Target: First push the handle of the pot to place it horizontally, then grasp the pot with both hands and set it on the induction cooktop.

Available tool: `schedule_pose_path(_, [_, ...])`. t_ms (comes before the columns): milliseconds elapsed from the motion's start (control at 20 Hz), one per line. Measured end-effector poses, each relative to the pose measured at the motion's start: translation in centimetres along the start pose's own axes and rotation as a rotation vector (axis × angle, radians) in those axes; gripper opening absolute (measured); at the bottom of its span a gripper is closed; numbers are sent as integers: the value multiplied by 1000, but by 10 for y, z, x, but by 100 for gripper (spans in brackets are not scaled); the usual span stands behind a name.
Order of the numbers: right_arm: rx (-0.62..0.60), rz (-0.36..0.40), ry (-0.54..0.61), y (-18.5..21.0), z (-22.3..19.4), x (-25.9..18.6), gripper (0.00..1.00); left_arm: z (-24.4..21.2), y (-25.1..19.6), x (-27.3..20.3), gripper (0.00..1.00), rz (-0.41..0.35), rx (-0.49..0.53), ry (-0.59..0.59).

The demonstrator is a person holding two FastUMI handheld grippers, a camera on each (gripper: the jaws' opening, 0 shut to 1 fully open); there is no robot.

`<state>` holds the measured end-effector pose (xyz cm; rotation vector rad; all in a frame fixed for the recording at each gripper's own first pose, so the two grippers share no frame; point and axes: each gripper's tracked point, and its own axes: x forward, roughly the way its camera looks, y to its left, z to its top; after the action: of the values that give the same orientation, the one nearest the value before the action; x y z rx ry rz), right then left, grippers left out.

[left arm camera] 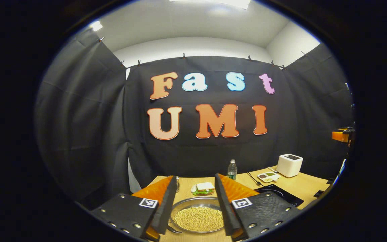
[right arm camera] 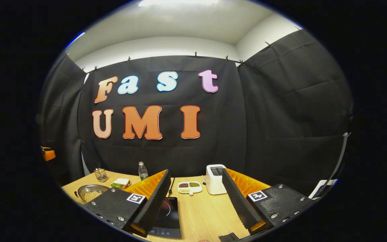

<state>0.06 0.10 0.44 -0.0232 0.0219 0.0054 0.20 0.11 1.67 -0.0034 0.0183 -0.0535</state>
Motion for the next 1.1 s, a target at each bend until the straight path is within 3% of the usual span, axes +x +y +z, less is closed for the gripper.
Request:
schedule_pose_path(100, [-1, 1, 0, -1, 0, -1, 95, -1, -2, 0, 53, -10, 3, 5])
schedule_pose_path(150, [-2, 1, 1, -1, 0, -1, 95, 0, -5, -1, 53, -22, 8, 2])
schedule_pose_path(450, [2, 5, 6, 0, -3, -1, 95, -17, -9, 4, 2, -43, 6, 59])
schedule_pose_path(1100, [0, 20, 15, 10, -6, 5, 95, -91, -5, -10, 3, -65, 30, 213])
